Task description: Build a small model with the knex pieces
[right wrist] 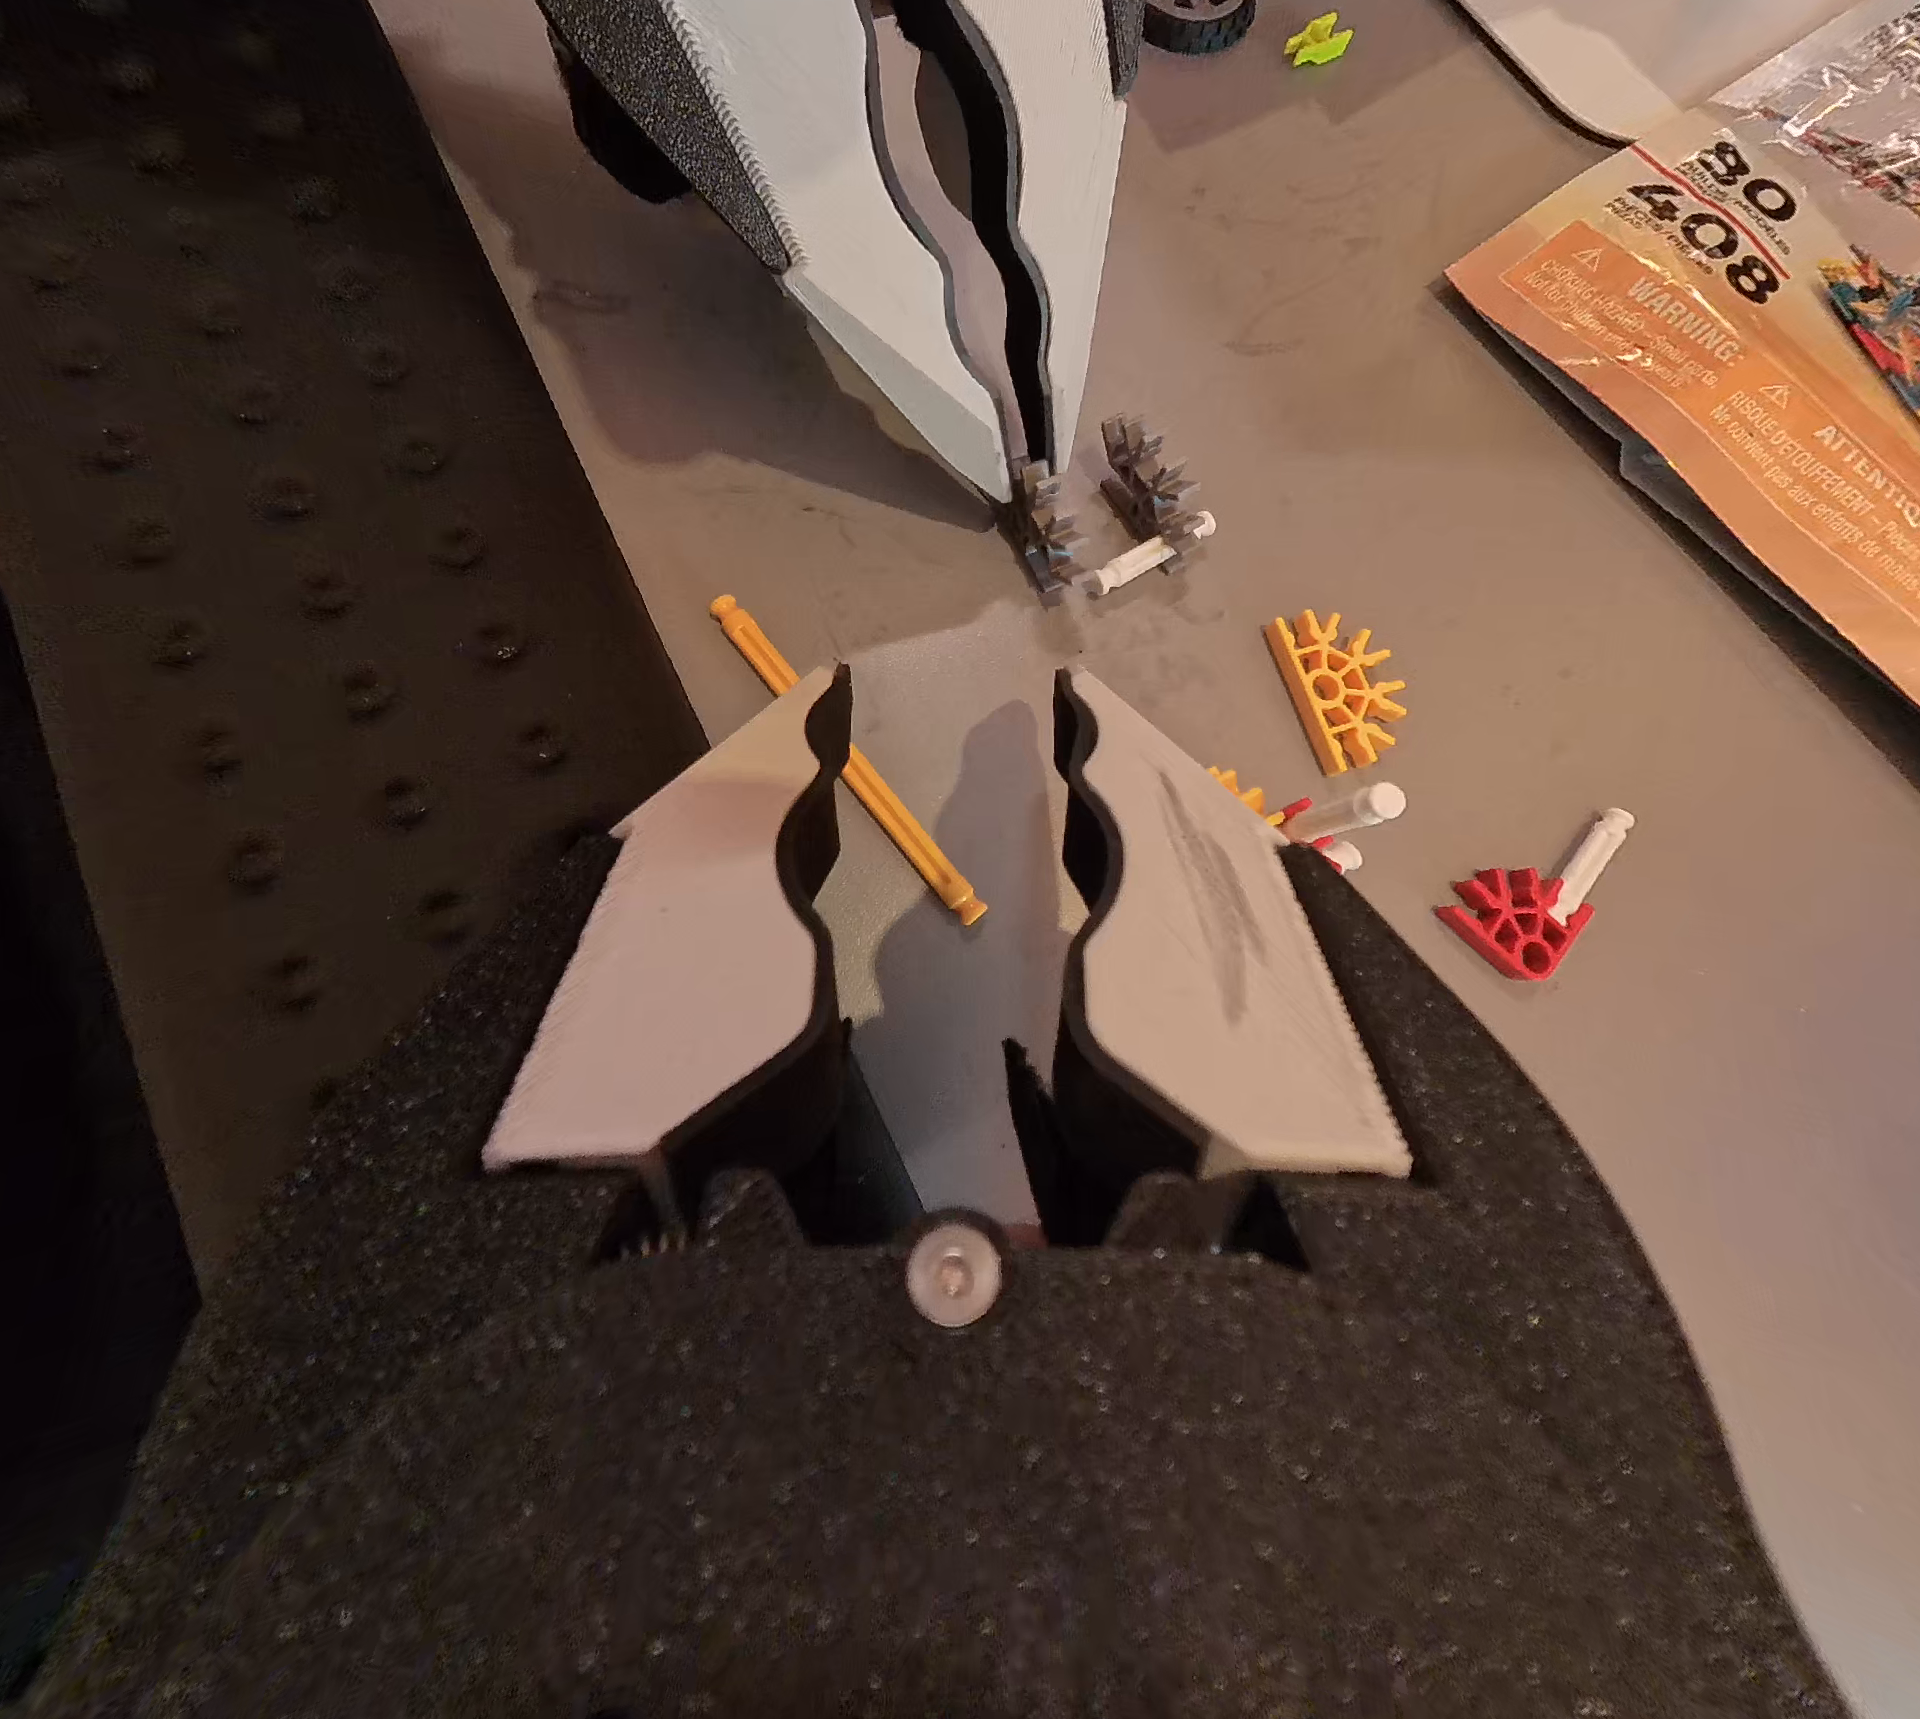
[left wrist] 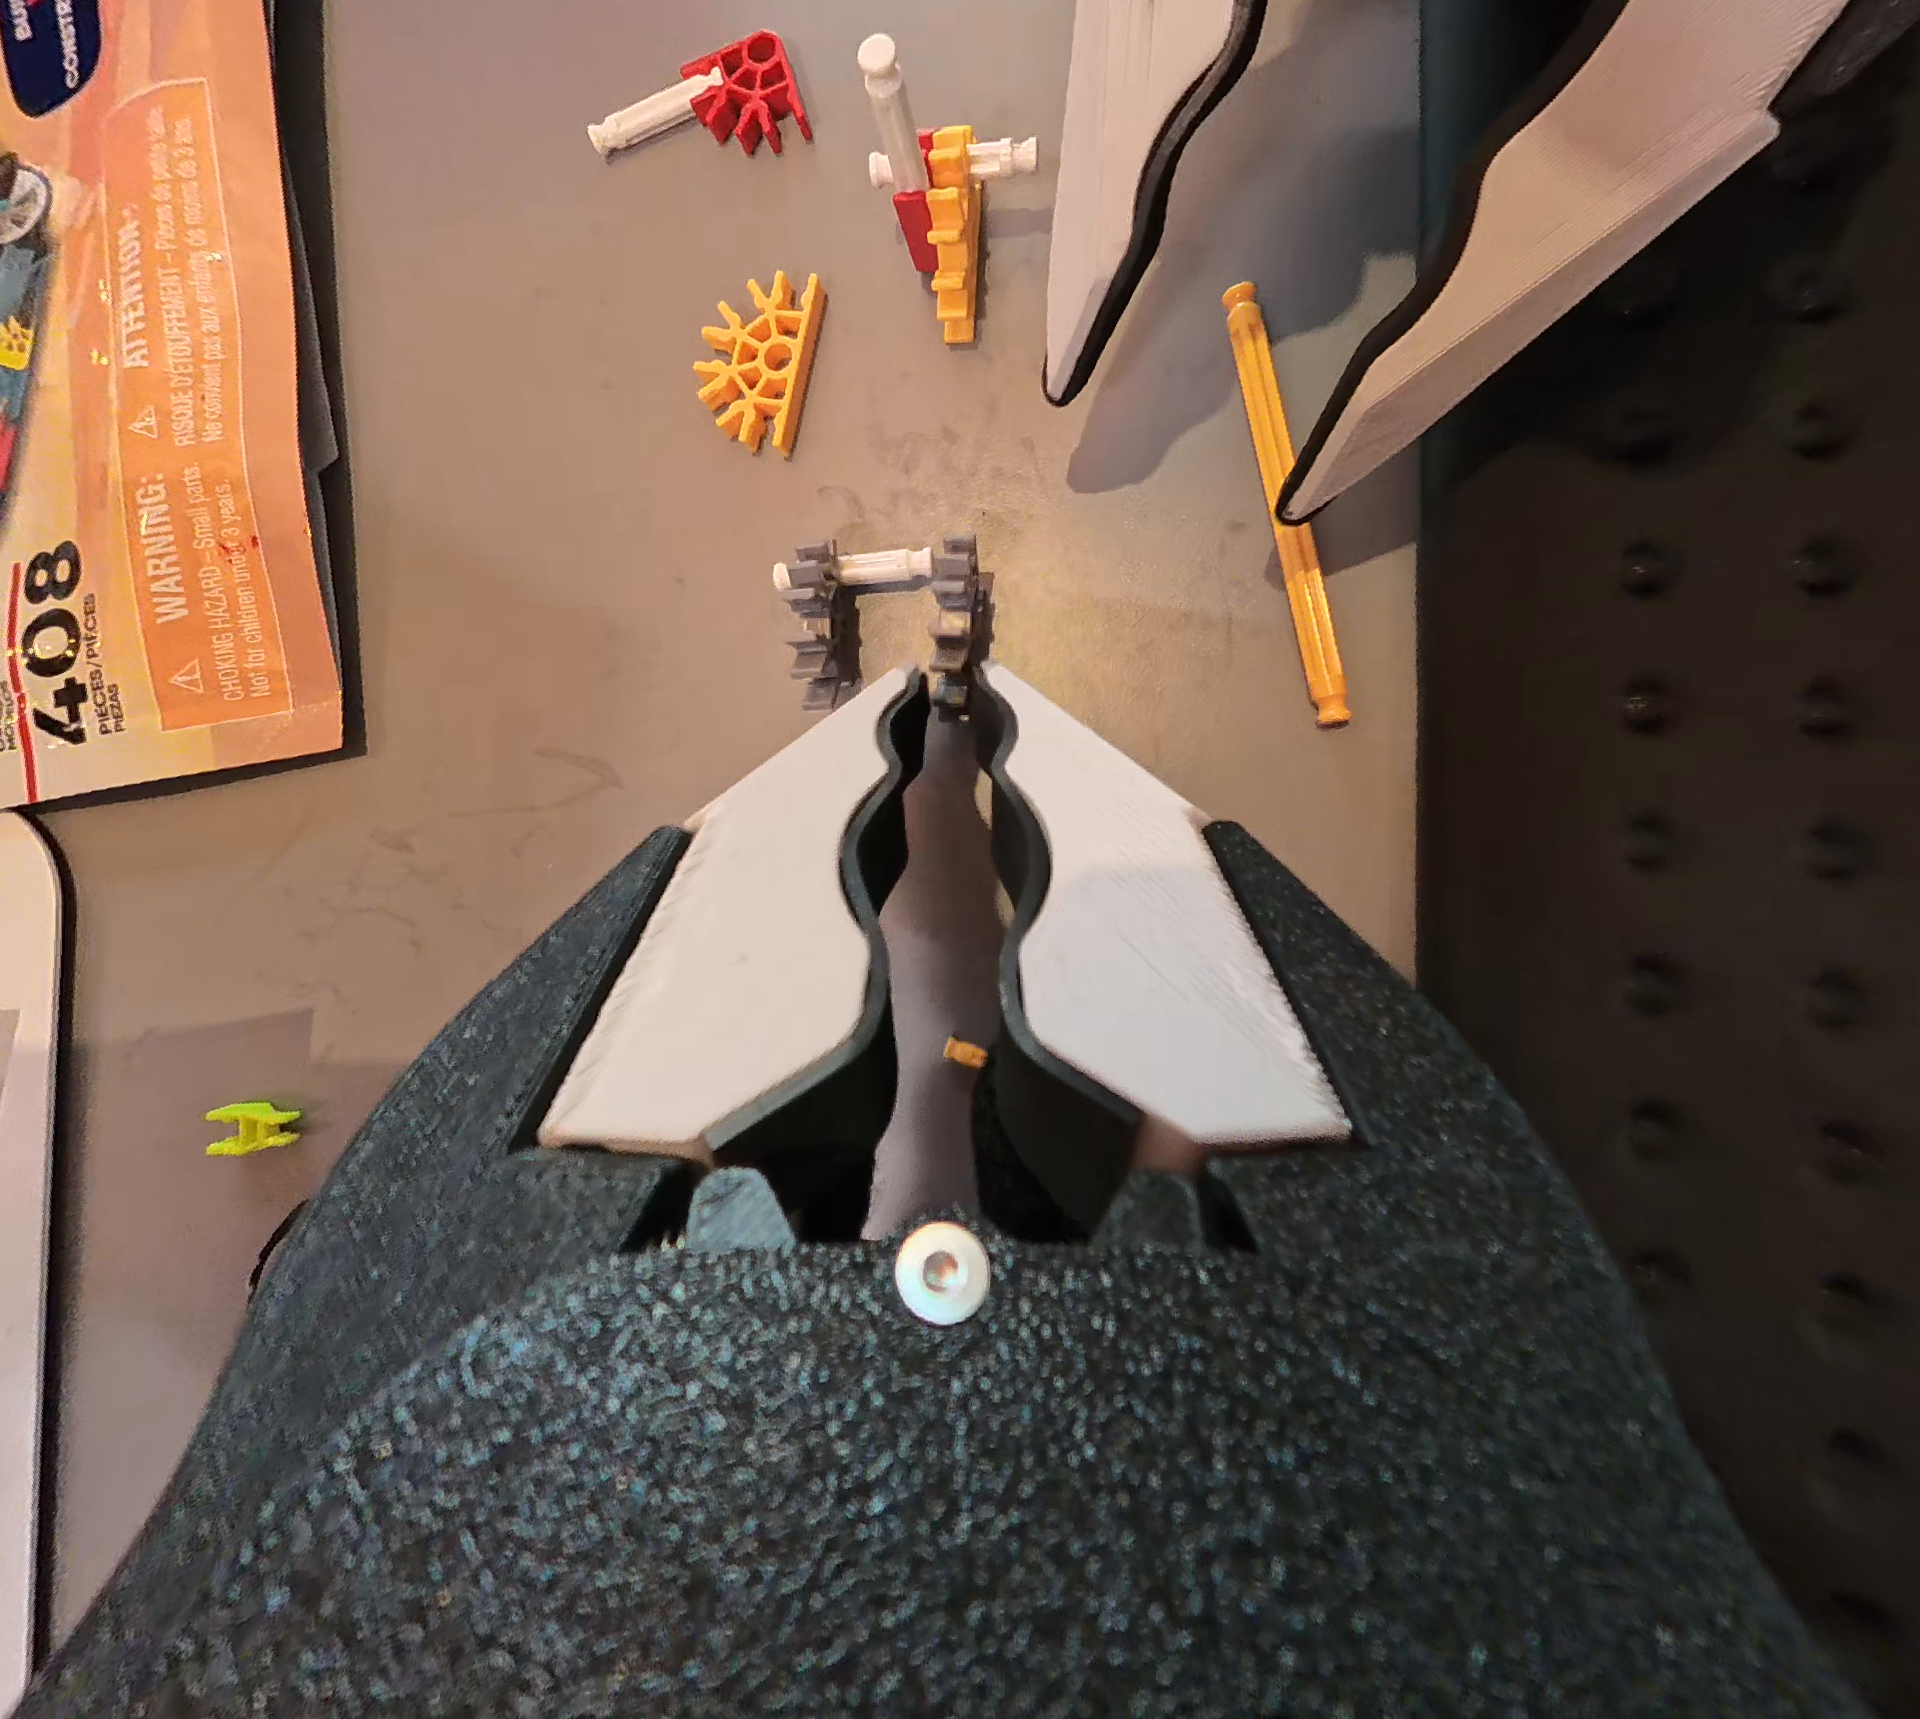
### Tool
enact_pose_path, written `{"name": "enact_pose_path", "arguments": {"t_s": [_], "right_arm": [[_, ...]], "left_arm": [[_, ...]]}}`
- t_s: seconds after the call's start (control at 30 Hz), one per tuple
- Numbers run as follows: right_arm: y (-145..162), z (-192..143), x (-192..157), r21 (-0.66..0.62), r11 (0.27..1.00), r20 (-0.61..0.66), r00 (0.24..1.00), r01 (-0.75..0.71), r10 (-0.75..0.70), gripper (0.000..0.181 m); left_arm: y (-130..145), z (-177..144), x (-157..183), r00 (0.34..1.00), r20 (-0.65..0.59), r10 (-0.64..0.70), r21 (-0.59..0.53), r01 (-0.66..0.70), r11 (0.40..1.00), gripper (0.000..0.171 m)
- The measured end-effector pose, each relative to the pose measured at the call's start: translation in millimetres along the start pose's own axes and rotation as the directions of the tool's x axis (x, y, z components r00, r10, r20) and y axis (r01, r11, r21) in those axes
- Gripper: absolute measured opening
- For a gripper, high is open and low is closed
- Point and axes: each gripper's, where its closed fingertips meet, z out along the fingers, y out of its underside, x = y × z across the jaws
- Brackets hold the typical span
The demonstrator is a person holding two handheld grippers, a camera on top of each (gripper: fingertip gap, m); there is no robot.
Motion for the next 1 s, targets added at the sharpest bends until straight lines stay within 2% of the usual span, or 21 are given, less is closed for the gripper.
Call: {"name": "enact_pose_path", "arguments": {"t_s": [0.27, 0.5, 0.6, 1.0], "right_arm": [[-0.5, -0.5, 0.2, 0.006, 1.000, 0.000, 1.000, -0.002, 0.002, 0.038], [-1.0, -1.1, 0.6, 0.010, 1.000, -0.011, 1.000, 0.004, -0.004, 0.038], [-0.8, -0.9, 0.4, 0.008, 1.000, -0.010, 1.000, 0.006, -0.006, 0.038], [-1.6, -1.9, 0.4, 0.017, 1.000, -0.010, 1.000, 0.006, -0.005, 0.038]], "left_arm": [[7.9, -2.4, 0.7, 1.000, 0.000, -0.018, -0.003, 0.018, 1.000, 0.018], [6.9, 4.4, 3.3, 1.000, 0.001, 0.002, -0.017, -0.002, 1.000, 0.016], [8.2, 4.4, 2.1, 1.000, 0.008, 0.001, -0.019, -0.001, 1.000, 0.008], [9.5, 4.7, -0.5, 1.000, 0.018, 0.001, -0.026, 0.000, 1.000, 0.006]]}}
